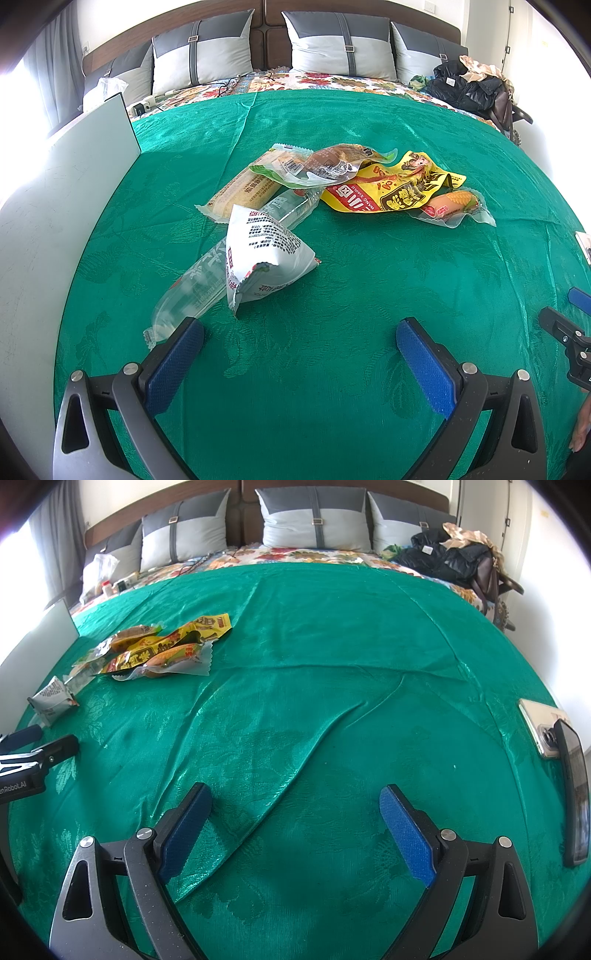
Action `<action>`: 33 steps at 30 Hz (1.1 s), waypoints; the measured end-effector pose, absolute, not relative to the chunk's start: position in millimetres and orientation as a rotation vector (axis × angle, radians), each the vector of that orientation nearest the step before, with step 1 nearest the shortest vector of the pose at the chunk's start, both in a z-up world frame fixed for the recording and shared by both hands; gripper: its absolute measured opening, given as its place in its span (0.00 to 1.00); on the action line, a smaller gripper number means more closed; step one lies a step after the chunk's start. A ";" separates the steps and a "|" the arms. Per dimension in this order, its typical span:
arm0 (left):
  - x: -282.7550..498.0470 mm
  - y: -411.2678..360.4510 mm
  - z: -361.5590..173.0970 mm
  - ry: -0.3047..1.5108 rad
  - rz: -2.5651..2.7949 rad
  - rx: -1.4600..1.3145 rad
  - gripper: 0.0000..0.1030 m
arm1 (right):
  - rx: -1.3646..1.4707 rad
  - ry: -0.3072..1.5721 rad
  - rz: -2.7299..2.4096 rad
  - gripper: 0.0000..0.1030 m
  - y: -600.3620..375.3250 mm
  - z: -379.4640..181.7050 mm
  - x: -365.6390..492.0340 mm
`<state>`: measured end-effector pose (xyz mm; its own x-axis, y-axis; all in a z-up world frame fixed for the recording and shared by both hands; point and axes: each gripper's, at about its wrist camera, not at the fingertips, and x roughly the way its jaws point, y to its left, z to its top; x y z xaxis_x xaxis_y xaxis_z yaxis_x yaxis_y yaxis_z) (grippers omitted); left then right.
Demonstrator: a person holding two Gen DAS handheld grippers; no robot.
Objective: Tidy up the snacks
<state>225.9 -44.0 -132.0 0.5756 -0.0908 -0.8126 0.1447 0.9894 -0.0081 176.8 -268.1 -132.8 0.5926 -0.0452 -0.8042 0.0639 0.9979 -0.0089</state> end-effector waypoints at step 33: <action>220.3 -8.2 -102.9 1.055 -0.267 0.045 0.93 | 0.023 0.935 -0.063 0.92 -268.0 -132.4 176.5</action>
